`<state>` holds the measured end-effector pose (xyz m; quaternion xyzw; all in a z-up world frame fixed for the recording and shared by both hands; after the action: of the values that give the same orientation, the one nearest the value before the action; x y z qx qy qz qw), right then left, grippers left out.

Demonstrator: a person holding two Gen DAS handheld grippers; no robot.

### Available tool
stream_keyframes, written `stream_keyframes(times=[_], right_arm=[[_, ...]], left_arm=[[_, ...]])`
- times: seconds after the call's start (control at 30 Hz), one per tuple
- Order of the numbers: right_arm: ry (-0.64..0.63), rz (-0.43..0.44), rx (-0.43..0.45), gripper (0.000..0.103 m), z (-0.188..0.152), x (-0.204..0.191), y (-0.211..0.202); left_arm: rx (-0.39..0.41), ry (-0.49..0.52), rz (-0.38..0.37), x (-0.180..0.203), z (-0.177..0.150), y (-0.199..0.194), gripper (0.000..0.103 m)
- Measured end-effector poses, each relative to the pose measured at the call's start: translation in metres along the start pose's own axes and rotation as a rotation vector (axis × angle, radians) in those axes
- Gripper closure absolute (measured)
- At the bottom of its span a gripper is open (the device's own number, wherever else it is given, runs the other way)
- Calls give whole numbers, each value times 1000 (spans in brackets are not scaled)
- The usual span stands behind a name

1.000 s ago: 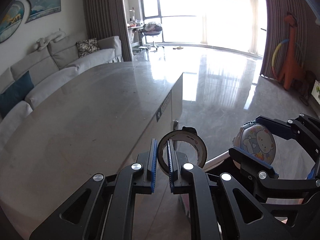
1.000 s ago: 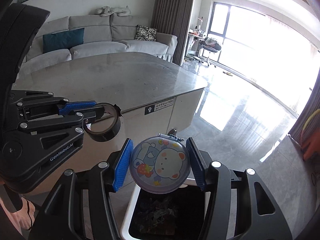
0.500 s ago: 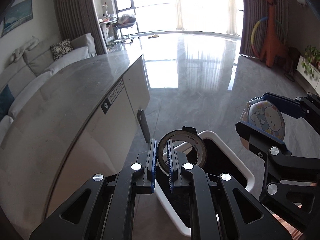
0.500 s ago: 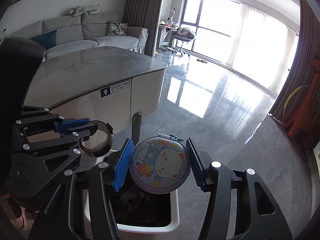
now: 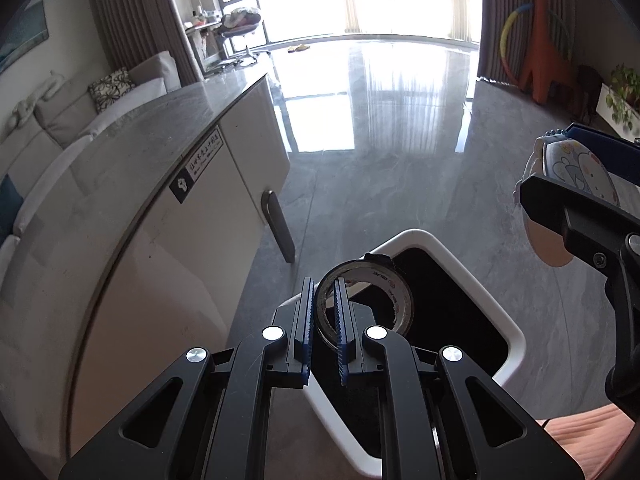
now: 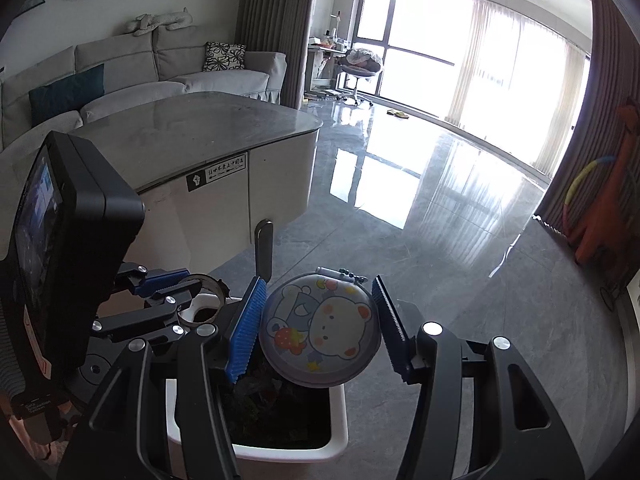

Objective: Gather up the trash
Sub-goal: 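Carry the tape roll and tin with both tools over the bin, open left, then lower the cartoon tin into the bin and open the right tool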

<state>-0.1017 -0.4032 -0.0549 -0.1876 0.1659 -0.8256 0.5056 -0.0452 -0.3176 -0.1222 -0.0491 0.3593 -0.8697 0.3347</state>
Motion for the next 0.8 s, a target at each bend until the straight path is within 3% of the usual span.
stream_keyframes(times=[0.17,0.27,0.3,0.33,0.4,0.43,0.5,0.8], right_arm=[[4,3,1,47,0,-1,-1],[1,6,0,47,0,0,-2],[1,8,-1,47,0,-1,-2],[1,8,-1,47,1,0,-2],[1,9,-1,47,1,0,-2],[1,10,1,47,2,0,-2],[2,12,2,47,2,0,-3],[12,31,-13,47,0,-1,2]], left_arm=[[-54,7,-5,3,-13,16,92],[-63,12,-24,6,-14,16,86],[-55,12,-21,8,-15,16,69],[-46,12,-6,6,-15,13,40],[-12,9,7,4,-12,6,16],[9,9,24,2,-9,3,9],[36,18,44,0,-6,-3,4],[46,2,74,-17,-4,-14,4]])
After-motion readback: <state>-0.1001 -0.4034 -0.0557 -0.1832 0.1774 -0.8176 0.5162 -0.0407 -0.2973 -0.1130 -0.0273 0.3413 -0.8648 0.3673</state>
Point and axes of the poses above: each gripper's, at about its wrist camera, not at the fingertips, and y roughly the way its jaws point, x to its right, z to its top, the point moved 7 cm from there along y, roughly the way its jaws point, and after that the axes turned 10 degrees about x, right-handed, at the moved point
